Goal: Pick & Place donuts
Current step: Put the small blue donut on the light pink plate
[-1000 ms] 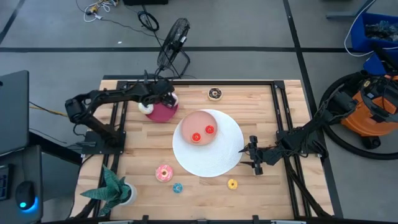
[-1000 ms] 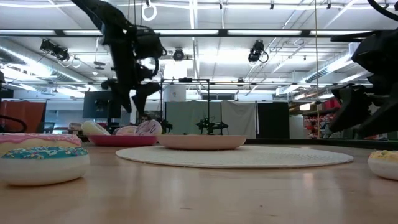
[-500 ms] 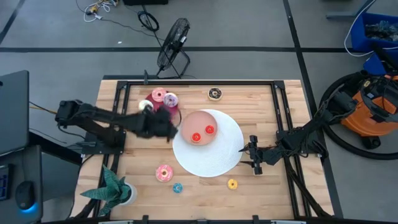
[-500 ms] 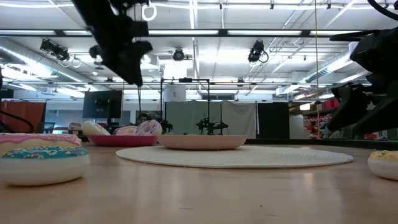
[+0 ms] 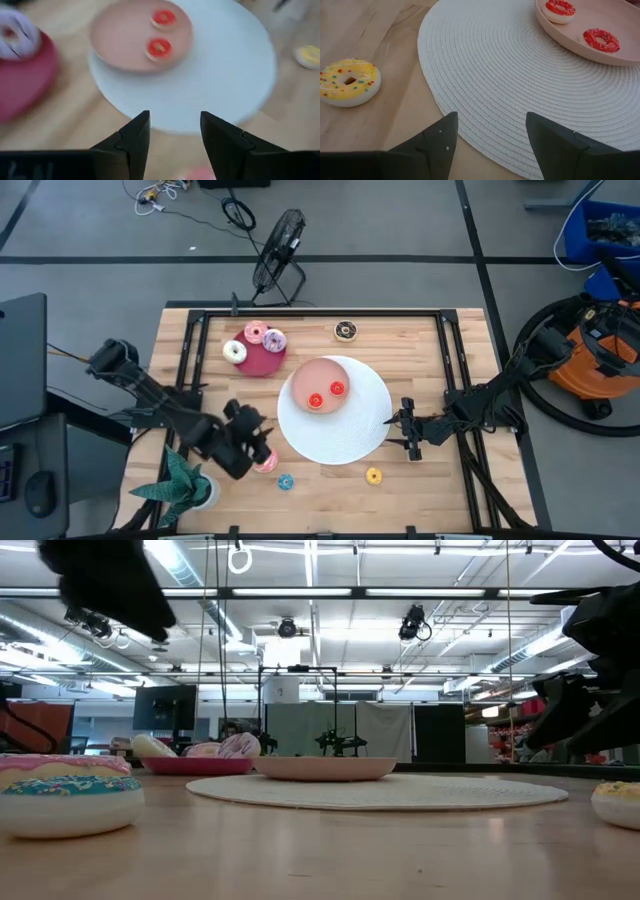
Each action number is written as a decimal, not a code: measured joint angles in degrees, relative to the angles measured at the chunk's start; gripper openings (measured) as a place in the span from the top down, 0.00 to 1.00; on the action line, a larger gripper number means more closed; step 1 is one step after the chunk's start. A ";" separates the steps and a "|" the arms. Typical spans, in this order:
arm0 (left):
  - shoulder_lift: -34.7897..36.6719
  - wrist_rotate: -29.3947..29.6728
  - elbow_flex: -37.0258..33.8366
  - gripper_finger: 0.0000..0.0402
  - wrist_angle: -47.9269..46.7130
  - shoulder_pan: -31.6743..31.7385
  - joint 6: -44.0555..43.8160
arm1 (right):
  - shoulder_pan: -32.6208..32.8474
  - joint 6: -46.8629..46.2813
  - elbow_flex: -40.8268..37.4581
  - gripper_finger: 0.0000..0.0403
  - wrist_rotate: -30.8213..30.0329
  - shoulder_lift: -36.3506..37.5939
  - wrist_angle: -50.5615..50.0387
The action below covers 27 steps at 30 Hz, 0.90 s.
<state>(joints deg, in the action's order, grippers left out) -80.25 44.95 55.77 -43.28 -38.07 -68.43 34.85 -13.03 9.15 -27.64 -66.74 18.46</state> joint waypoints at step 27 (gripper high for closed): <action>-22.64 -18.72 -0.04 0.56 36.74 -3.14 20.77 | 0.00 -0.51 0.02 0.39 -0.02 0.00 0.58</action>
<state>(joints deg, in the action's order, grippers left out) -102.89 26.23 55.72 -6.54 -41.21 -47.66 34.85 -13.55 9.17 -27.65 -66.74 19.04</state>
